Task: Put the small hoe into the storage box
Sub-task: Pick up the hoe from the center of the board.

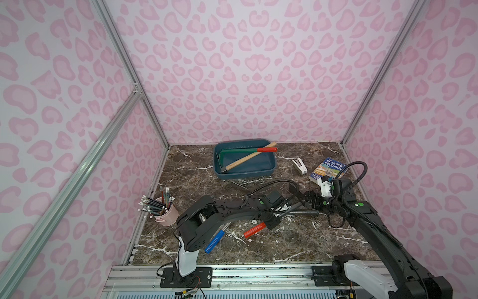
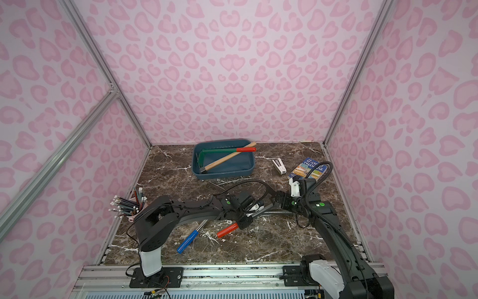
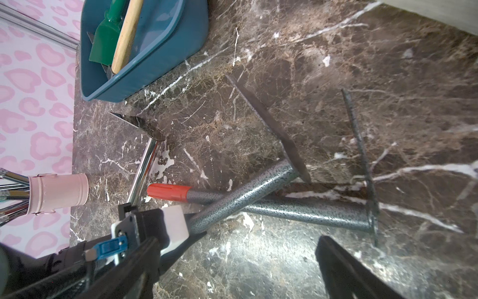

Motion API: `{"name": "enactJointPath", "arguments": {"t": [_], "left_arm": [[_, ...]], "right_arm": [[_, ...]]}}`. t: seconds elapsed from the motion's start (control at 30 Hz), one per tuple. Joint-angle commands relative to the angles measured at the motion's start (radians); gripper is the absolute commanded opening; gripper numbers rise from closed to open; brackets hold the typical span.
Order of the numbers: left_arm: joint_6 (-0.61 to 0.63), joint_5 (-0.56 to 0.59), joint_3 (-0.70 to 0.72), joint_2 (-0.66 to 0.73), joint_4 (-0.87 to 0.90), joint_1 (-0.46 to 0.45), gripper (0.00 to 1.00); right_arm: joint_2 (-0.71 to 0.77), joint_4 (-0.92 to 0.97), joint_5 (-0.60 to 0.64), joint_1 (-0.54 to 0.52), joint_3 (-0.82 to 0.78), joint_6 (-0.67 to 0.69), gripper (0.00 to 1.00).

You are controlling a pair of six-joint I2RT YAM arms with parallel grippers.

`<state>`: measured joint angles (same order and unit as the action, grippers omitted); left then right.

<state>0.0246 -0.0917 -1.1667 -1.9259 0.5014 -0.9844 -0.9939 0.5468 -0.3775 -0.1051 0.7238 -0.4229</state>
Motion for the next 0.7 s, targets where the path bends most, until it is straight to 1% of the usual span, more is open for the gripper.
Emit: {"name": "enactJointPath", "arguments": {"t": [0.0,0.1,0.23,0.4,0.53,0.67], "left_arm": [[-0.005,0.038,0.008,0.041,-0.055,0.0,0.04],[-0.008,0.073,0.015,0.054,-0.064,0.0,0.04],[-0.012,0.079,0.018,0.059,-0.072,-0.001,0.04],[-0.018,0.092,0.018,0.068,-0.078,0.0,0.04],[-0.039,0.095,0.024,0.09,-0.091,0.004,0.04],[-0.043,0.087,0.028,0.11,-0.094,0.01,0.04]], "right_arm": [[0.001,-0.017,-0.008,-0.001,0.001,-0.001,0.99],[-0.002,-0.023,-0.02,0.001,0.001,-0.002,0.99],[-0.002,-0.018,-0.029,0.0,0.008,0.008,0.99],[0.016,-0.019,-0.077,0.0,0.01,0.044,0.99],[0.019,-0.024,-0.141,0.0,0.01,0.062,0.99],[0.019,-0.036,-0.159,0.0,0.007,0.058,0.99]]}}
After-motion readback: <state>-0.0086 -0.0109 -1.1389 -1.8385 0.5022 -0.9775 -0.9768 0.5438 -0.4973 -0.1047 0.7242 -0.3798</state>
